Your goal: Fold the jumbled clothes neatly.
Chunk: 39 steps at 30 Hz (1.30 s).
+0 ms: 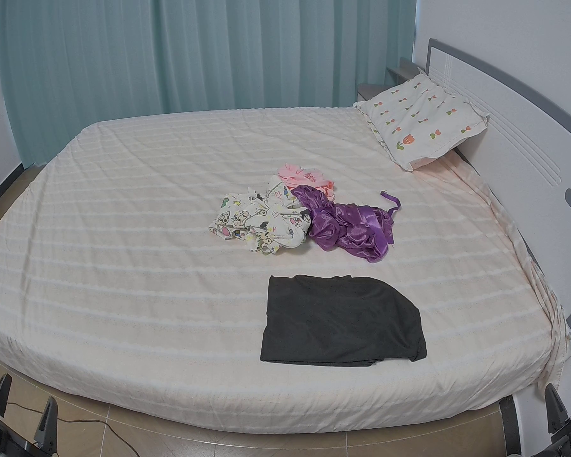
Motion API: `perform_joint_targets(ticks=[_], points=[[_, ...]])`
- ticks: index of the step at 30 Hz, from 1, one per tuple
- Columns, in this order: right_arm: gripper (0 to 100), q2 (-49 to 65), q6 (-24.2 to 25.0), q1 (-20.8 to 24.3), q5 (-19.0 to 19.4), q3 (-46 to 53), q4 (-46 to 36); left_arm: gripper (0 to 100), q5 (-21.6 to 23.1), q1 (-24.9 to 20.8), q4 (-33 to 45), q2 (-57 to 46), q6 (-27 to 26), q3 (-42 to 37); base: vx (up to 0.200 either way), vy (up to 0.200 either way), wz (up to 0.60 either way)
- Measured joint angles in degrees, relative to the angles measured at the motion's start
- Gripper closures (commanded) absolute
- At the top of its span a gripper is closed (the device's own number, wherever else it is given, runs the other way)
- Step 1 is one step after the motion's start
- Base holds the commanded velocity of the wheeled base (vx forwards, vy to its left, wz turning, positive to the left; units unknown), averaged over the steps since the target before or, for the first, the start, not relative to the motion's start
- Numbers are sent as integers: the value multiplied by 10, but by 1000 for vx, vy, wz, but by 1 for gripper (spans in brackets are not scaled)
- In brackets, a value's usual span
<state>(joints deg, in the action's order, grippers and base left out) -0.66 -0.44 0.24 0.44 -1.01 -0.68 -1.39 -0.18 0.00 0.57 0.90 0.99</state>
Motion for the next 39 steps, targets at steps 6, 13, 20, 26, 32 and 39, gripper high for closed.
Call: perform_joint_targets(ticks=[6,13,20,26,32,39], points=[[0,0,0,-1,0,0,0,0,-3,0,0,0,14,0,0,0,0],[0,0,-2,-1,0,0,-1,0,-9,1,0,0,23,0,0,0,0],[0,-1,-1,-1,0,0,-1,0,-7,1,-1,1,8,0,0,0,0],[0,-1,-2,-1,0,0,-1,0,-7,1,-1,1,7,0,0,0,0],[0,-1,-2,-1,0,0,-1,0,-7,1,-1,1,7,0,0,0,0],[0,-1,-1,-1,0,0,0,0,-7,1,-1,2,7,0,0,0,0]])
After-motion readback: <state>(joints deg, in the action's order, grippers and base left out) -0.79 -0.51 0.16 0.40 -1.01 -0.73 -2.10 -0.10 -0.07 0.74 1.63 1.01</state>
